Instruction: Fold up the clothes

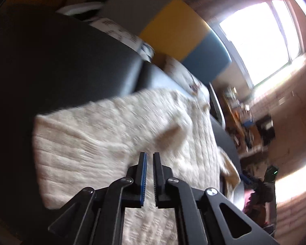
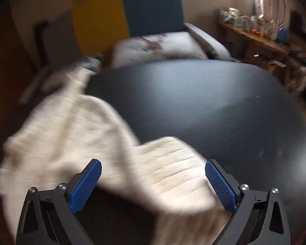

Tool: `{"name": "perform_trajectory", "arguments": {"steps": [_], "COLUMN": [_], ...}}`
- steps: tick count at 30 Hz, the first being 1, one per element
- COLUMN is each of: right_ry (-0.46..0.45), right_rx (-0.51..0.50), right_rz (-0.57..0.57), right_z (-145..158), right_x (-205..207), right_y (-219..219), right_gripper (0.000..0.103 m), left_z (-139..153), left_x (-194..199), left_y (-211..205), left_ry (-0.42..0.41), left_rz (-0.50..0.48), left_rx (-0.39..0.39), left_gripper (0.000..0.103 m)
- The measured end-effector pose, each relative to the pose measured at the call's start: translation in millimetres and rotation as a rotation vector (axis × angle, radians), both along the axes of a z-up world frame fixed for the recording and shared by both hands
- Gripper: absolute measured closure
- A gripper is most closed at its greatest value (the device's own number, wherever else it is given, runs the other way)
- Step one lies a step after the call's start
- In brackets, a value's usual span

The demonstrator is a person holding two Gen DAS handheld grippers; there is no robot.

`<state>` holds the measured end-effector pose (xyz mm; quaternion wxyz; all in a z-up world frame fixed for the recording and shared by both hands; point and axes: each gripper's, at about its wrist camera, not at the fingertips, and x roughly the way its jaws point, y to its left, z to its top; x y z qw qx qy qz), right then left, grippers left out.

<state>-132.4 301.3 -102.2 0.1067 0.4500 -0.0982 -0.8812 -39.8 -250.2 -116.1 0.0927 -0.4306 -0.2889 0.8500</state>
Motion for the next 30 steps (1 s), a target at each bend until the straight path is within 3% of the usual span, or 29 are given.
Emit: {"name": "perform_trajectory", "arguments": {"steps": [1, 3, 4, 5, 7, 8, 11, 16, 18, 21, 22, 23, 25, 27, 29, 30], "right_ry": [-0.004, -0.006, -0.015, -0.035, -0.078, -0.082, -0.073, -0.076, -0.068, -0.002, 0.011, 0.021, 0.023, 0.003, 0.026, 0.034], "right_rx": [-0.067, -0.109, -0.102, -0.076, -0.011, 0.023, 0.053, 0.017, 0.086, 0.163, 0.186, 0.223, 0.269, 0.268, 0.280, 0.302], "right_rz": [0.053, 0.173, 0.250, 0.318, 0.444, 0.492, 0.575, 0.592, 0.614, 0.668, 0.685, 0.703, 0.711, 0.678, 0.658, 0.641], "right_z": [6.1, 10.8, 12.7, 10.1, 2.2, -1.4, -12.2, -25.4, -30.9, -33.0, -34.4, -35.6, -35.4, -31.7, -24.6, -20.5], "right_x": [14.7, 52.9, 70.0, 84.8, 112.6, 124.8, 149.2, 141.3, 135.0, 148.1, 152.8, 157.3, 161.2, 157.8, 157.1, 158.0], "right_y": [-3.3, -18.4, -29.0, -43.1, -72.0, -84.1, -113.5, -136.0, -147.9, -161.6, -166.0, -170.8, -175.6, -173.6, -171.9, -170.0], "right_gripper": [0.000, 0.004, 0.020, 0.043, 0.055, 0.055, 0.055, 0.052, 0.048, 0.029, 0.019, 0.015, 0.012, 0.026, 0.091, 0.090], "left_z": [1.5, 4.5, 5.5, 6.1, 5.5, 3.9, -8.5, -27.3, -35.9, -40.8, -40.2, -39.6, -38.5, -34.5, -23.5, -16.8], "left_x": [1.3, 3.8, 7.5, 12.3, 20.2, 23.2, 28.3, 31.6, 30.3, 33.0, 34.9, 36.8, 38.5, 39.7, 39.7, 39.8], "left_y": [5.9, 17.6, 21.4, 24.2, 28.6, 29.3, 25.9, 35.5, 45.4, 62.4, 67.7, 73.0, 76.2, 74.3, 70.2, 68.5], "left_ry": [0.002, 0.006, 0.010, 0.015, 0.016, 0.011, -0.027, -0.081, -0.106, -0.097, -0.082, -0.067, -0.059, -0.047, -0.012, 0.008], "left_rz": [-0.024, -0.073, -0.089, -0.100, -0.107, -0.105, -0.094, -0.095, -0.117, -0.129, -0.128, -0.127, -0.119, -0.097, -0.071, -0.057], "left_rx": [-0.018, -0.055, -0.077, -0.101, -0.163, -0.178, -0.127, -0.172, -0.205, -0.319, -0.363, -0.407, -0.431, -0.420, -0.400, -0.401], "left_gripper": [0.093, 0.091, 0.089, 0.087, 0.085, 0.085, 0.080, 0.076, 0.076, 0.077, 0.086, 0.099, 0.103, 0.103, 0.103, 0.103]}}
